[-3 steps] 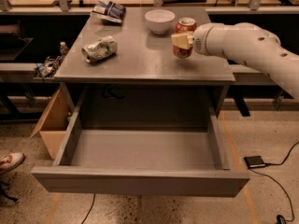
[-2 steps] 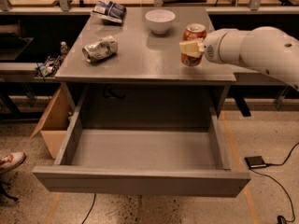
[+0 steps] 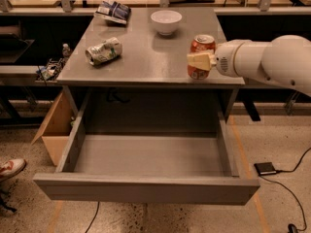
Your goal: Place coke can into top drawer
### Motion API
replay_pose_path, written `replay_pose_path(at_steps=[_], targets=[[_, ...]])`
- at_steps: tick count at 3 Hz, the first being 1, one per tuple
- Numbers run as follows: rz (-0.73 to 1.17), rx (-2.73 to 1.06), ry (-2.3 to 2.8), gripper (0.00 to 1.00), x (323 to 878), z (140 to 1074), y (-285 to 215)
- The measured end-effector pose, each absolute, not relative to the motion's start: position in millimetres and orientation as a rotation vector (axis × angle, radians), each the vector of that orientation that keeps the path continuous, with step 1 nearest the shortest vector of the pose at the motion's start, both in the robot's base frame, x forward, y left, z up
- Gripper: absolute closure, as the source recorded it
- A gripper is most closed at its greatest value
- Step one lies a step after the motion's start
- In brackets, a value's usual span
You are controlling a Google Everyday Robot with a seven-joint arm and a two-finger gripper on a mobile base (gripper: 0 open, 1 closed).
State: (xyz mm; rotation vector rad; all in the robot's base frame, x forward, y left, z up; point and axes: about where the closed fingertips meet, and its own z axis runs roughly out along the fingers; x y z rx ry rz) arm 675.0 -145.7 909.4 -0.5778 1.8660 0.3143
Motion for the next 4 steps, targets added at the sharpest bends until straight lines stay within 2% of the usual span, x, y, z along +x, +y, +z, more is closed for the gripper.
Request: replay_pose_path(at_steps=[3, 4], targets=[[0.564, -0.734, 1.897, 1.0, 566, 865, -119], [0.564, -0.734, 1.897, 1.0, 566, 865, -119]])
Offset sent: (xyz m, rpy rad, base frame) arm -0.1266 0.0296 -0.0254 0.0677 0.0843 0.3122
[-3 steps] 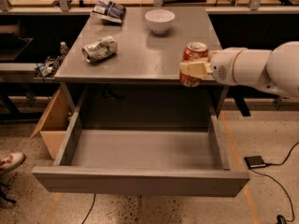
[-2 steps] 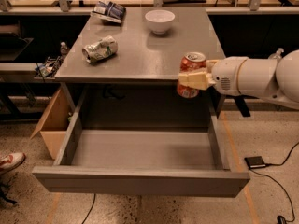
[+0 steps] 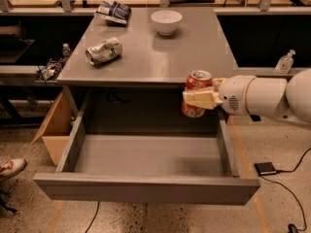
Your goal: Place coke can into top drawer
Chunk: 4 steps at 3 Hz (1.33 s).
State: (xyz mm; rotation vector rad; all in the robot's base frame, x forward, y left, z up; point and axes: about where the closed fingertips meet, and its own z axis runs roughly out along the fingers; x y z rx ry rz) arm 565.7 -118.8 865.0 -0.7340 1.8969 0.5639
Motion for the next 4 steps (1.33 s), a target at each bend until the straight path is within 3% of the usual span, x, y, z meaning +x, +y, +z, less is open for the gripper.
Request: replay_pose_path(at_steps=[4], targets=[[0.778, -0.796, 1.818, 1.0, 545, 721, -109]])
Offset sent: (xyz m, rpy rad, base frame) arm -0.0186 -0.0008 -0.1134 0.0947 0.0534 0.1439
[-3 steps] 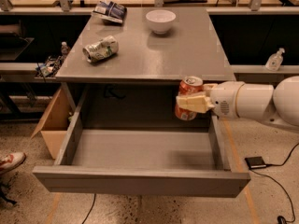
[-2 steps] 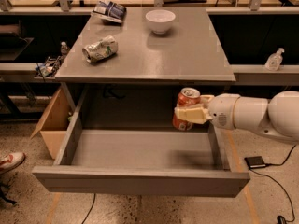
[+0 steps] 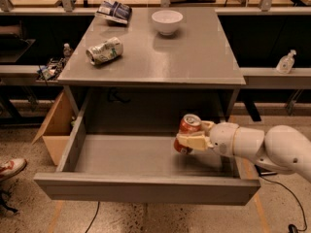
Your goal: Place coke can into top drawer
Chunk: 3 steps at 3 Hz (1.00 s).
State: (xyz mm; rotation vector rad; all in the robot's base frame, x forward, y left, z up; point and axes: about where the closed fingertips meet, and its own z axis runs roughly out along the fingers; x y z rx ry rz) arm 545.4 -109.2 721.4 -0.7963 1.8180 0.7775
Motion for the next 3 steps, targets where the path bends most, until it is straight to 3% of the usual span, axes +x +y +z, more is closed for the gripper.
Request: replay_pose_path(at_steps=[3], targets=[[0.72, -1.001, 1.612, 1.0, 540, 666, -51]])
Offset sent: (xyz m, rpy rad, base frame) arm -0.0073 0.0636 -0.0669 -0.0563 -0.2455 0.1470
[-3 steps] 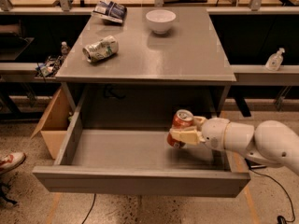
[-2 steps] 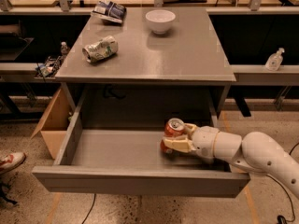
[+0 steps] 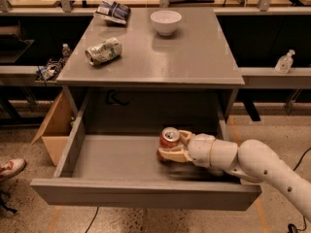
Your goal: Place coke can into top drawer
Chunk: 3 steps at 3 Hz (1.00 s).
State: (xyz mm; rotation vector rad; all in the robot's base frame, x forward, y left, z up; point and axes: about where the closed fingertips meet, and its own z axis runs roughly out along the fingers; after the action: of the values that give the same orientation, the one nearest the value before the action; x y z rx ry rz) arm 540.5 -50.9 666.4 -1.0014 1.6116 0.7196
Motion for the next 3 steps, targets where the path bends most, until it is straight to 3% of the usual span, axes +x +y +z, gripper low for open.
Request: replay_pose_path(at_steps=[1, 2, 3], targets=[[0.712, -1.049, 1.573, 1.0, 540.2, 668.1, -40.7], [0.714, -1.052, 1.572, 0.83, 539.8, 668.1, -39.1], [0.717, -1.054, 1.57, 0.59, 539.5, 668.1, -37.2]])
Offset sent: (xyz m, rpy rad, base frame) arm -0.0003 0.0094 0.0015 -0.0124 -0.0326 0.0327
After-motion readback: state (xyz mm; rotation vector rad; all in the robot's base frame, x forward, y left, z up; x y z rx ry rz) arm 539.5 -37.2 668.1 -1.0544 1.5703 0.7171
